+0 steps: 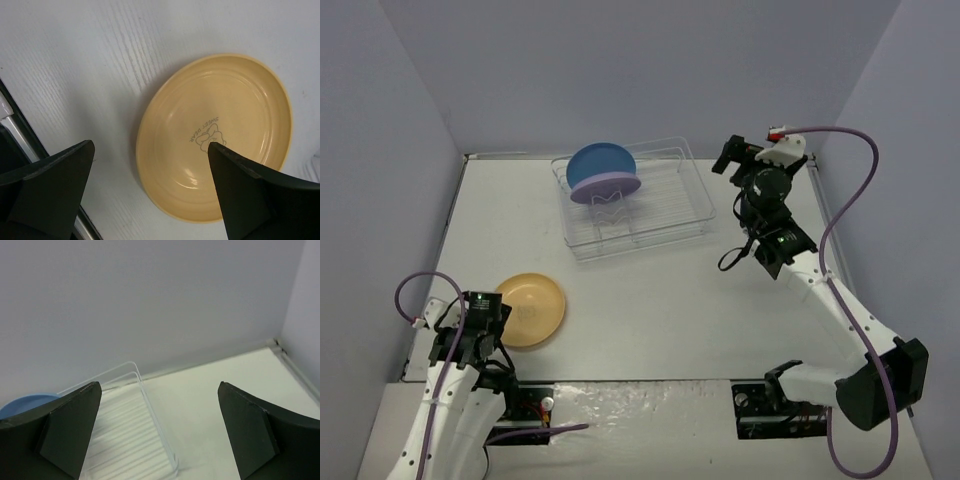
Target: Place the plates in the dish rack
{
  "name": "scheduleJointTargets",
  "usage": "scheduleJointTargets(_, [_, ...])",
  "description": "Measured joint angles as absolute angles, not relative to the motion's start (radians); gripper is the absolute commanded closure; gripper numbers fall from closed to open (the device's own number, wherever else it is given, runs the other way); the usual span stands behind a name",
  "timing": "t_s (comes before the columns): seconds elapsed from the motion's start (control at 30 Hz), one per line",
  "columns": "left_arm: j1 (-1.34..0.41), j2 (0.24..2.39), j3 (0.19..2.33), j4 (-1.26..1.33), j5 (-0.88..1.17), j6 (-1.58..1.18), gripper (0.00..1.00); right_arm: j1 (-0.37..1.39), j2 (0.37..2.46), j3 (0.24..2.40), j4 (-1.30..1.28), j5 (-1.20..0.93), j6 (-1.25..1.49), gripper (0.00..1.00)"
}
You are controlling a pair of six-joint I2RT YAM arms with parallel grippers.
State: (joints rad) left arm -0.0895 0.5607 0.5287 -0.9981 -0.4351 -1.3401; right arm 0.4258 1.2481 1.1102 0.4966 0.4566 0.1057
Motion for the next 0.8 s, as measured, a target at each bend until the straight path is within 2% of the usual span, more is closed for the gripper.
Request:
scheduleJointTargets(0.27, [-0.089, 0.652, 0.533, -1.018, -0.469, -1.384, 0.03, 0.433, 1.163, 1.027, 0.256, 0.663, 0.35, 0.0])
scheduleJointTargets(0.5, [-0.089, 0.851, 0.598, -1.059, -0.461, -1.38, 0.03, 0.425, 1.147, 0.958, 0.171, 0.724, 0.416, 0.0])
scheduleJointTargets(0.7, [-0.088, 1.011, 0.604, -0.99, -0.374, -1.364, 0.03, 0.406, 1.127, 0.921, 0.153, 0.732, 0.421, 0.0])
scheduleJointTargets(0.8, [-0.088, 1.065, 0.604, -0.919, -0.33, -1.357, 0.13, 0.398, 1.111, 0.908, 0.153, 0.736, 0.416, 0.0])
